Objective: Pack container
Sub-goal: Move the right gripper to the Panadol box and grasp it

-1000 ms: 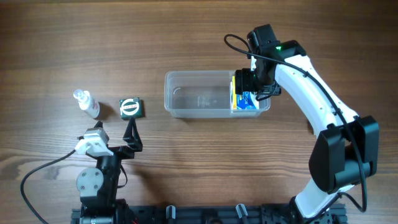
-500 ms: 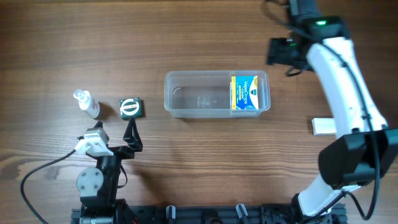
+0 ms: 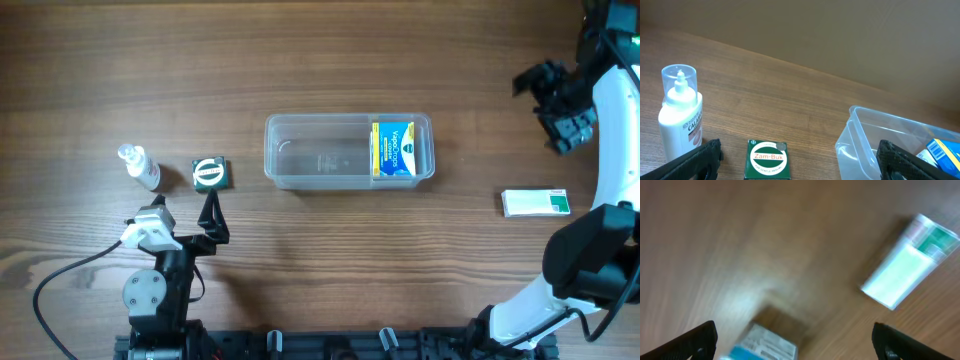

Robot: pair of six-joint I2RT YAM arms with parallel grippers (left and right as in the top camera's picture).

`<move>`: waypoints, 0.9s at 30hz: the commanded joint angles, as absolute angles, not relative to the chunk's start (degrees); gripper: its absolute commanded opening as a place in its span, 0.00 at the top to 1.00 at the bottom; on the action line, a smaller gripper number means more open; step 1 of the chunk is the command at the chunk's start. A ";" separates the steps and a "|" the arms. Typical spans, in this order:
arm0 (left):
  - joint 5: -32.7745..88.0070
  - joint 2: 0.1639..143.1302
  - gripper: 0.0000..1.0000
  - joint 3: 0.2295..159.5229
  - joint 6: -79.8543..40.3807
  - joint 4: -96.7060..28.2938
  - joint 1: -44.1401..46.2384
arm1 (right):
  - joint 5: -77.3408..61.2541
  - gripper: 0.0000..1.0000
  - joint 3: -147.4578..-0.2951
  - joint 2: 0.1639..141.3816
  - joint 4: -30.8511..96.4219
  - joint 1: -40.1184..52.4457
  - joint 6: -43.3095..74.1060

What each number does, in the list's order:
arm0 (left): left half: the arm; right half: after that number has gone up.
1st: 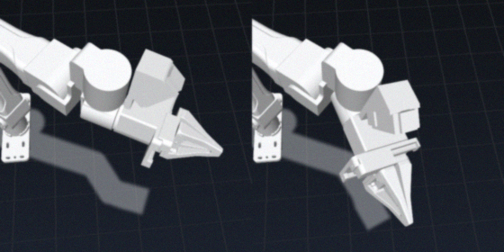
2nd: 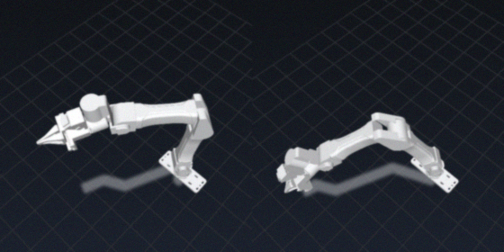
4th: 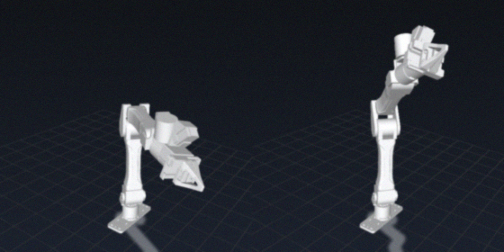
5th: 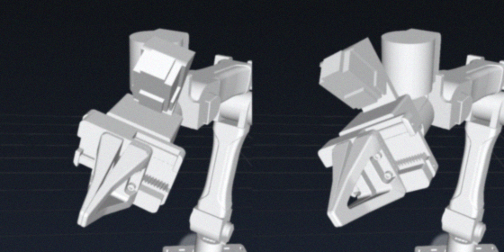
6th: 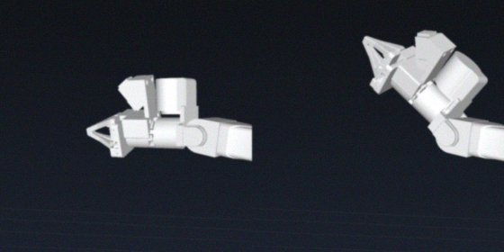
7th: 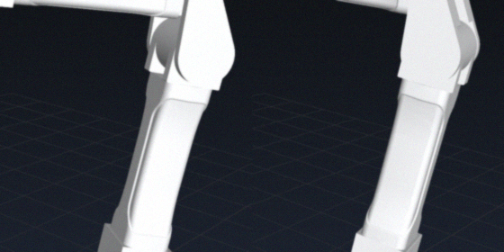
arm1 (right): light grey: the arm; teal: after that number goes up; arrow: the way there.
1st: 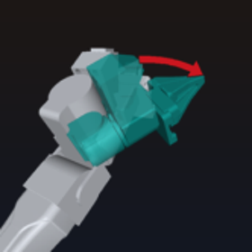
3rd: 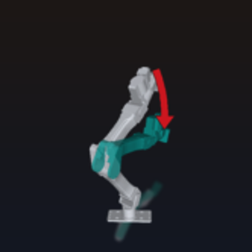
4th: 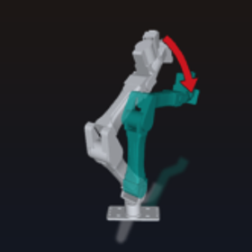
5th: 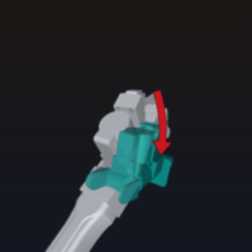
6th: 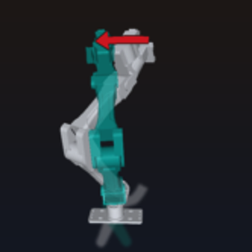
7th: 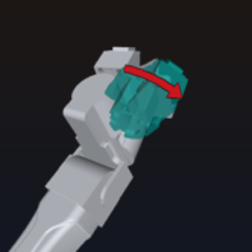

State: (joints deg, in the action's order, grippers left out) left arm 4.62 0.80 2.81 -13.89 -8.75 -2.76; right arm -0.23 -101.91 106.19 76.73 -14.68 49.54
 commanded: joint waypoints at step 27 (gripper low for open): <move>5.08 0.38 0.00 2.39 -14.17 -8.62 -3.11 | 9.37 0.00 -70.74 106.39 55.72 -23.11 58.89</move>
